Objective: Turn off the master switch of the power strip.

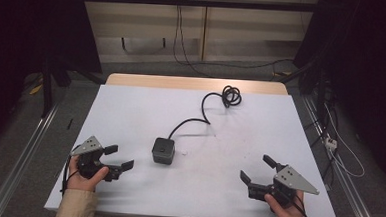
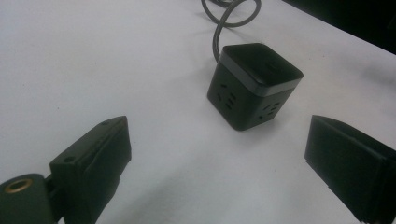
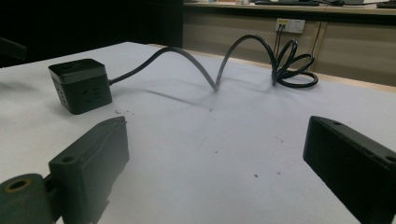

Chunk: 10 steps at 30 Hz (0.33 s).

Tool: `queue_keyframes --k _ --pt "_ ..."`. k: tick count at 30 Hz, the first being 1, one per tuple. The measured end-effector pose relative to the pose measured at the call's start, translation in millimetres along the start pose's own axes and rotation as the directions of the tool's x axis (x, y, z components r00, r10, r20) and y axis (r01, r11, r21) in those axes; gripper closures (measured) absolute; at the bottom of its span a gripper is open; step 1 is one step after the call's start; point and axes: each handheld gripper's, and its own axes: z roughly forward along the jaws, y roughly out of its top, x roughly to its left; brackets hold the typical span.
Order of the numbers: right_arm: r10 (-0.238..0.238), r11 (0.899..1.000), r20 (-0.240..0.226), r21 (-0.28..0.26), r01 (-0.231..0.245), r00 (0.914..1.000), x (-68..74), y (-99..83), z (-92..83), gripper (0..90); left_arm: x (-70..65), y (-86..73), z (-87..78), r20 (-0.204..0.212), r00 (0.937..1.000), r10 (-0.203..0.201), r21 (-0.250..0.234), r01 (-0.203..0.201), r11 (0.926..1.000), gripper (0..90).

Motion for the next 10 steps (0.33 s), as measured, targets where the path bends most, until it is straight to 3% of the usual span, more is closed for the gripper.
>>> queue_keyframes --k 10 --pt "-0.001 1.0 -0.002 0.001 0.001 1.0 0.1 -0.1 0.2 6.2 -1.4 -0.5 3.9 -0.001 1.0 0.002 0.009 -0.002 1.0 6.6"
